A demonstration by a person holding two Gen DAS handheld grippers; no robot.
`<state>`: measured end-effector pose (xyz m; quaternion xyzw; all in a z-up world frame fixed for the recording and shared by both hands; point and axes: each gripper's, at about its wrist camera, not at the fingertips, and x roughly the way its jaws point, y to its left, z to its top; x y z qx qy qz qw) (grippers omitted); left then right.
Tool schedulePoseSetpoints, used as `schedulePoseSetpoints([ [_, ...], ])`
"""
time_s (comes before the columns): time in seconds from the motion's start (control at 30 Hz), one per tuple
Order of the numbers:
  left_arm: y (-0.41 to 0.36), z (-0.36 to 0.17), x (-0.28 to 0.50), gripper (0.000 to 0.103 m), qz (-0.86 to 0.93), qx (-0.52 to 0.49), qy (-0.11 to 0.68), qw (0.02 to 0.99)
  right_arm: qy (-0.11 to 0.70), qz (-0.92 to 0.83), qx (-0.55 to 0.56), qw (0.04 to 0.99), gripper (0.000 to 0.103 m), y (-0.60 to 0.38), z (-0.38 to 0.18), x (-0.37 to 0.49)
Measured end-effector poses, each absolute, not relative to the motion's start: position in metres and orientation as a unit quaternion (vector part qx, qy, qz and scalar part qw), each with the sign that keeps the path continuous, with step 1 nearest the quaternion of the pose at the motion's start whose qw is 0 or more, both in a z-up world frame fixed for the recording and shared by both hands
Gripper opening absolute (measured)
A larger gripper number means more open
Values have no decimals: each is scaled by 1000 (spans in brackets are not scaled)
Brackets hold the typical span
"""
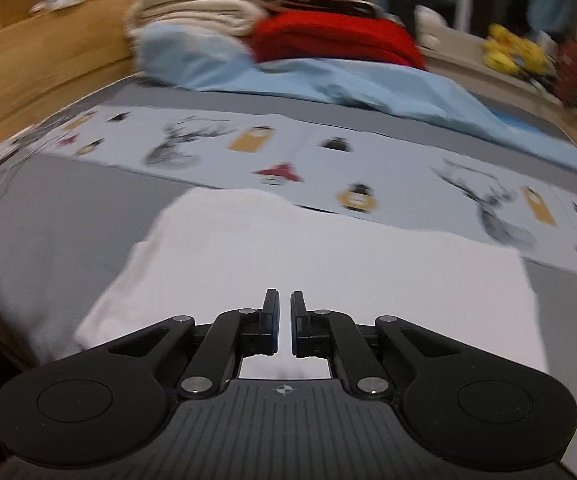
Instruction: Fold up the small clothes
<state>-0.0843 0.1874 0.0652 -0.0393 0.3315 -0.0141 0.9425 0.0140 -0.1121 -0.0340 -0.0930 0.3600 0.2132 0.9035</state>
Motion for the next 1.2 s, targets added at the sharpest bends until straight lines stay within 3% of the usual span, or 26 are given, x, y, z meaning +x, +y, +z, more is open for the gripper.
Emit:
schedulePoseSetpoints([
  [0.47, 201, 69, -84, 43, -16, -69, 328, 942, 368, 381, -201, 824, 9, -2, -91, -5],
  [0.63, 204, 68, -81, 44, -14, -70, 332, 940, 355, 429, -236, 796, 44, 23, -99, -24],
  [0.7, 204, 67, -80, 45, -14, -73, 336, 939, 360, 436, -255, 784, 45, 30, -106, -27],
  [0.8, 205, 66, -78, 48, -16, -74, 340, 937, 359, 428, -290, 777, 45, 37, -118, -28],
  [0.87, 206, 66, -76, 49, -18, -74, 343, 936, 358, 429, -289, 778, 39, 38, -118, -26],
  [0.9, 206, 65, -75, 50, -20, -74, 346, 935, 361, 427, -284, 779, 22, 38, -116, -24],
  [0.93, 206, 64, -73, 51, -23, -75, 351, 933, 364, 422, -278, 782, 12, 37, -113, -20],
  [1.1, 211, 51, -49, 66, -60, -107, 401, 908, 362, 408, -176, 820, 6, 14, -77, -4],
  [1.2, 218, 33, -21, 84, -94, -166, 462, 866, 344, 398, -112, 843, 6, -9, -50, 5],
])
